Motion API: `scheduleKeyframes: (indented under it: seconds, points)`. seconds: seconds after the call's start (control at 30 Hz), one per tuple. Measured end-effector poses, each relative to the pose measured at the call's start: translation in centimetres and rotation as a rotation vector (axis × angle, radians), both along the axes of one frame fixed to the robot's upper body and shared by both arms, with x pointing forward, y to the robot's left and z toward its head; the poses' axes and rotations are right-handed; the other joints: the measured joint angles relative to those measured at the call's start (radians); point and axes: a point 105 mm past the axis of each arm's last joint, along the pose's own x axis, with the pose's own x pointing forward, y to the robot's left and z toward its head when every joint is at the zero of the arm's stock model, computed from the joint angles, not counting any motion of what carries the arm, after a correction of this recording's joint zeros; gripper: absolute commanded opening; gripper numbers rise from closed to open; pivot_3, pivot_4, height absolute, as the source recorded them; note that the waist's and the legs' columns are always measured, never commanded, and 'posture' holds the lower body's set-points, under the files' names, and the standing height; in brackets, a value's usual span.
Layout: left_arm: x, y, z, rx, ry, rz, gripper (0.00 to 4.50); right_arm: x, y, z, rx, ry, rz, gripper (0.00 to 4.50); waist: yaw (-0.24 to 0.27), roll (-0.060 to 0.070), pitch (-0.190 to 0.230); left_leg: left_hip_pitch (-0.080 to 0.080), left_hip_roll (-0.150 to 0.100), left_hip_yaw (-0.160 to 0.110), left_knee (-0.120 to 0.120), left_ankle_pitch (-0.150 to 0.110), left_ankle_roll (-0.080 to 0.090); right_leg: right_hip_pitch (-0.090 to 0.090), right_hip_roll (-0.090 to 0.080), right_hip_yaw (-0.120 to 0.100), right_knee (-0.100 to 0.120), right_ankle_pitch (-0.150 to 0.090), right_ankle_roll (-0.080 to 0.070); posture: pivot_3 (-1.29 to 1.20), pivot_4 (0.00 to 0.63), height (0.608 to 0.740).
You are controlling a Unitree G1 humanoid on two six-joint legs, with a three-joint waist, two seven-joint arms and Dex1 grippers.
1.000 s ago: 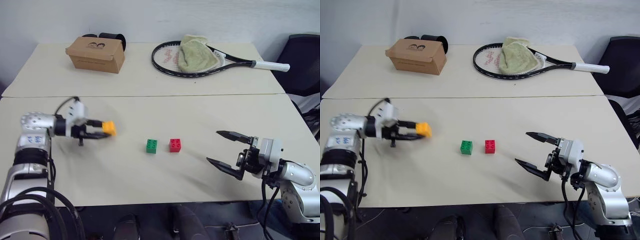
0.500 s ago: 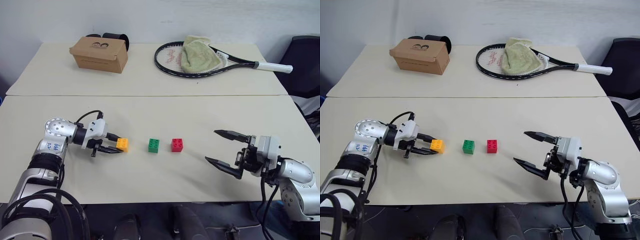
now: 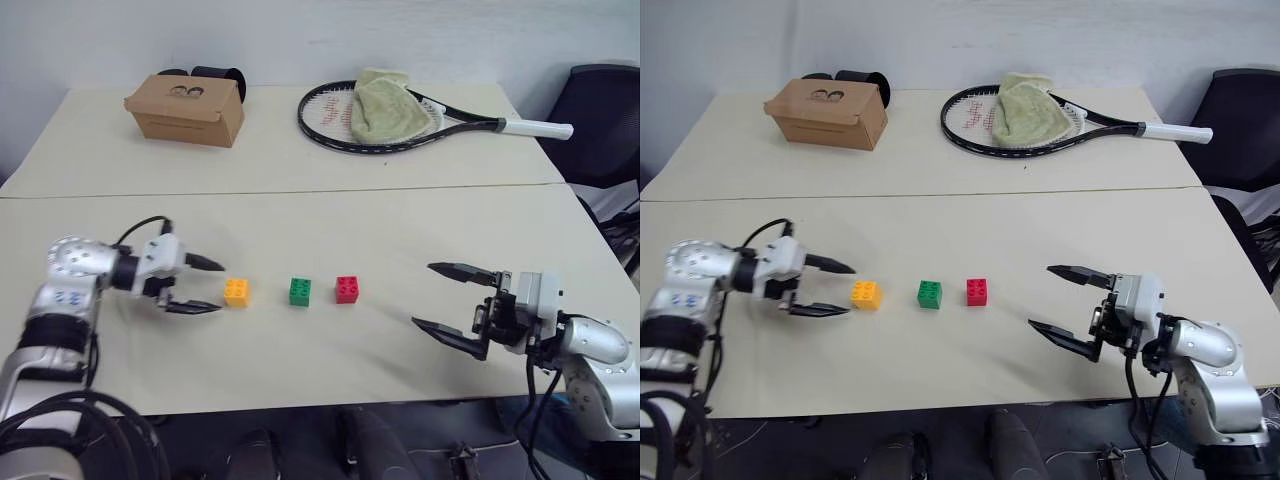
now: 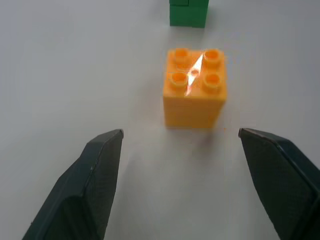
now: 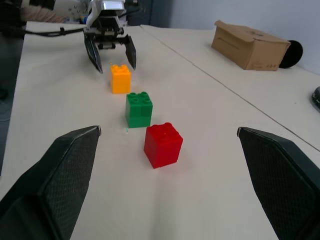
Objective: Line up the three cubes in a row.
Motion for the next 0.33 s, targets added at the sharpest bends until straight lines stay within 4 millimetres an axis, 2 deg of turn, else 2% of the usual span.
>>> scheduleKeyframes:
  seconds: [0.1,0.2,0.27,0.33]
  points:
    - [-1.8,1.5,0.2,-0.018,0.013,0.055,3.90,-0.3,-0.7,0.3,-0.076,0.009,0.043,4.50,0.000,0.000,0.000,0.000,0.001,0.000,0.001,0.000,0.000,0.001,-0.001,0.001,0.000,0.000,0.000,0.00,0.150,0.740]
    - [-3.4,3.0,0.8,-0.033,-0.005,0.151,3.90,0.5,-2.1,0.9,-0.189,0.041,0.074,4.50,-0.001,0.000,0.000,0.000,0.000,0.000,0.003,-0.001,0.002,0.000,-0.002,0.001,0.000,0.000,0.000,0.00,0.150,0.740]
    - [-3.9,3.8,1.8,-0.042,-0.033,0.210,3.90,1.1,-3.1,1.9,-0.237,0.040,0.065,4.50,-0.002,0.000,0.000,0.000,0.000,0.000,0.003,-0.001,0.003,0.001,-0.002,0.004,0.000,0.000,0.000,0.00,0.150,0.740]
    - [-4.3,4.0,2.3,-0.052,-0.055,0.245,3.90,1.2,-3.0,2.2,-0.250,0.042,0.092,4.50,0.001,0.000,0.000,0.000,0.000,0.000,0.003,-0.001,0.002,0.002,-0.001,0.003,-0.001,0.000,-0.001,0.00,0.150,0.740]
